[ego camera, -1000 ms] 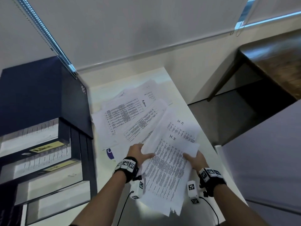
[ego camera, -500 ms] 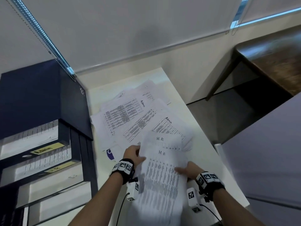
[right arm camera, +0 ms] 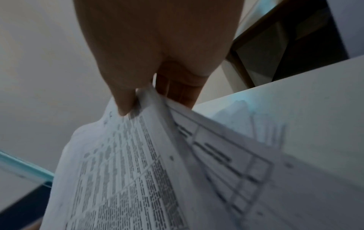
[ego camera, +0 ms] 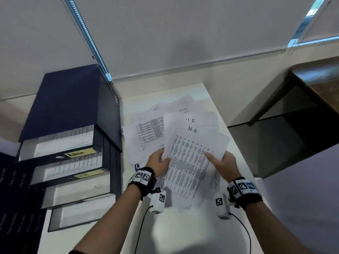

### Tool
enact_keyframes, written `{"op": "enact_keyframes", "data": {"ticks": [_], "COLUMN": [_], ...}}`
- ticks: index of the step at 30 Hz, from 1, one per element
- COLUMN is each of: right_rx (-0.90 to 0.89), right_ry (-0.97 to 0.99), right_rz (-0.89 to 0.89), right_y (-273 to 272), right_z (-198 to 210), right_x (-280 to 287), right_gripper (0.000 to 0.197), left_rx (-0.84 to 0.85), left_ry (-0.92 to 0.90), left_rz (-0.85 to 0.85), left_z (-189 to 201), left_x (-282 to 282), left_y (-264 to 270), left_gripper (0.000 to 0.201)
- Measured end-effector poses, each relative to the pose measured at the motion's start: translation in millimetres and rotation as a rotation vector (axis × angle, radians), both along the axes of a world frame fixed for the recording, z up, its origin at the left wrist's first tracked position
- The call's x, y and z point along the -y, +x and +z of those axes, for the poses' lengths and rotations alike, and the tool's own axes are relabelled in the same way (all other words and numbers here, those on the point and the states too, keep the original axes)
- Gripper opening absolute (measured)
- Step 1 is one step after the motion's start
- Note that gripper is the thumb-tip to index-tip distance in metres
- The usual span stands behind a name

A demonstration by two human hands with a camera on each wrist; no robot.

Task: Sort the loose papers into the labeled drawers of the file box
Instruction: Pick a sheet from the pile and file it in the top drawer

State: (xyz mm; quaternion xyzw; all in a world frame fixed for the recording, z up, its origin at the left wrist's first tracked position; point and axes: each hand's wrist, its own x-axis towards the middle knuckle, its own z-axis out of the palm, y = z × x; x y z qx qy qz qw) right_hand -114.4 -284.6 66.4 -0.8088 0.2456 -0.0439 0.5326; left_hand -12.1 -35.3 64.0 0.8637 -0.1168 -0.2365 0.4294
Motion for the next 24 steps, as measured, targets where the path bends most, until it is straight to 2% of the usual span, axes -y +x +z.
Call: {"op": "enact_keyframes", "data": {"ticks": [3,7,11,13,15,17,20,24], "right_rx": [0.028,0.127,0.19,0.168,0.156,0.156,0.11,-0.004], "right_ry": [0.172,0.254,0.313,0.32,0.306,0.261,0.108,0.203], "right_rz": [0.1,0.128,0.196,0.332,0.486,0.61,0.83,0.999], "right_y": [16,31,38,38,36,32,24,10], "right_z": [21,43,78,88,97,105,112,107], "right_x": [-15,-56,-115,-137,-158,-180,-216,-265], "right_gripper": [0.039,0.037,0.036,0.064,0.079,0.076,0.059,0.047], "left_rx": [-0.027,0.031,0.111,0.13,0.138,0.135,0.071,-0.025], "left_ry": [-0.174,-0.273,-0.34,-0.417,-0.476,-0.475,-0.458,-0.459], "left_rz": [0.069,0.238,0.428,0.519,0.572,0.597,0.608,0.632], "left_z": [30,60,79,89,101,109,117,119], "left_x": [-24,-65,-114,-141,-170,-203,-252,-313], "left_y": [2,-5,-21,-33,-43,-52,-69,-96], "left_gripper": [0.032,0.031,0.059,0.065,0.064,0.06,0.055,0.056]}}
